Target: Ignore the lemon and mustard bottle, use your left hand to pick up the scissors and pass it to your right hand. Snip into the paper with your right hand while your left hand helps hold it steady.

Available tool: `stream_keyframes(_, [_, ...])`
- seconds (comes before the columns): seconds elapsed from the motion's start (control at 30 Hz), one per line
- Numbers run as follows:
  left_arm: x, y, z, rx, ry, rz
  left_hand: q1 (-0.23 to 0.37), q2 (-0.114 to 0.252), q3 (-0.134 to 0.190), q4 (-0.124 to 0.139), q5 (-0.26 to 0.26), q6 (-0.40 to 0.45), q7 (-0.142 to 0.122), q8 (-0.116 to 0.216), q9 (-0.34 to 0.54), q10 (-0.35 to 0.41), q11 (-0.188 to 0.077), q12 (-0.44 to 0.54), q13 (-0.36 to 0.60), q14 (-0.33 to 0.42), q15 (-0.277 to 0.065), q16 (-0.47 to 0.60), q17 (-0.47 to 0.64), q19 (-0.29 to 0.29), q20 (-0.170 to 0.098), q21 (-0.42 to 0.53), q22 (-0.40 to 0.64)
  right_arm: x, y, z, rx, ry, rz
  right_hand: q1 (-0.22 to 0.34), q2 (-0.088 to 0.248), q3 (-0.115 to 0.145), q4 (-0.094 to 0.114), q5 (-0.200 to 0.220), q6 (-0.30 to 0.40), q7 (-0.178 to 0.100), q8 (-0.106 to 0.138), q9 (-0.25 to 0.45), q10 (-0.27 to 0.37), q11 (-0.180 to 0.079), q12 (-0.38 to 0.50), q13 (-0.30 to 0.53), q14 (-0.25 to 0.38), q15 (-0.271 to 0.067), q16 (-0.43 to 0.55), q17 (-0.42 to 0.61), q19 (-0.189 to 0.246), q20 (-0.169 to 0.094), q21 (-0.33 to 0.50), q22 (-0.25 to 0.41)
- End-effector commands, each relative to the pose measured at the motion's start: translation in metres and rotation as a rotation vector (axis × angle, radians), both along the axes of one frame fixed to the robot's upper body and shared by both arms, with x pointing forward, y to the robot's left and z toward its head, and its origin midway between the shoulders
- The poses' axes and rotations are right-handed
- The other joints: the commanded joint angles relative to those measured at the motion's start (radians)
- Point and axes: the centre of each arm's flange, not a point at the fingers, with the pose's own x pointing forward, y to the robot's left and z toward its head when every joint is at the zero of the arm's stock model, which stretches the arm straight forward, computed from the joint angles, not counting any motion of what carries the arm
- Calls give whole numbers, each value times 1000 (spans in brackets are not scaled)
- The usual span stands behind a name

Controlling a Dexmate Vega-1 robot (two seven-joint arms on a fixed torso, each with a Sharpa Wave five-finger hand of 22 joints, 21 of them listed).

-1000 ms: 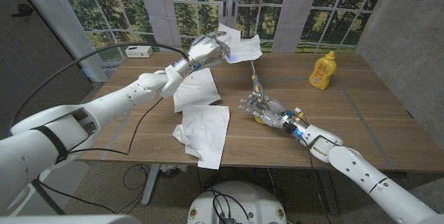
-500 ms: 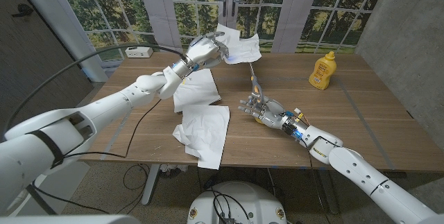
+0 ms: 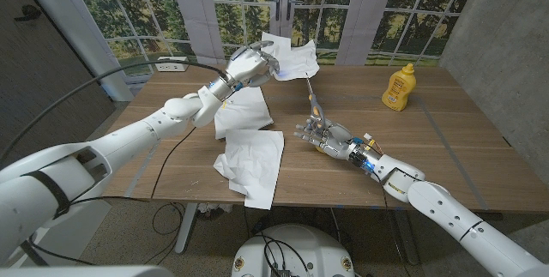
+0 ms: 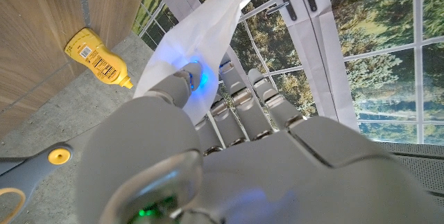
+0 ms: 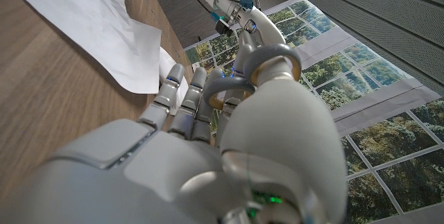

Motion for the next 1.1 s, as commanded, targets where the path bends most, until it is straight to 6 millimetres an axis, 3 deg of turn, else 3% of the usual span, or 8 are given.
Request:
stream_keyframes(0.03, [-4,15,-4,-31,-10,16,4,10,7,2,3,-4,4,6,-2,3,-3,43,2,-7,-96,1,-1,-6,-130,0,1,-8,7,8,-5,-22,-2,33,16,6,-1,-10,10,3,-5,0,99,-86,13,2,11,-54,11,7,-1,1,6,3])
stream_keyframes(0.43, [0,22,-9,-58,-6,-4,3,9,13,-1,-1,-6,4,4,-4,4,-3,46,0,-9,-96,2,-1,-6,-130,0,1,-10,17,14,-1,-39,-22,35,14,10,-1,-21,20,1,-8,-3,103,-88,18,-2,13,-56,19,13,-5,1,11,3])
stream_keyframes(1.1, [7,32,-9,-47,-9,-9,2,10,24,-4,-8,-1,4,7,-2,5,-3,50,-5,-7,-97,3,0,-5,-130,0,1,-3,11,19,9,-64,-60,38,11,14,-1,-39,25,2,-12,1,101,-88,26,-6,12,-59,31,22,-9,3,21,3])
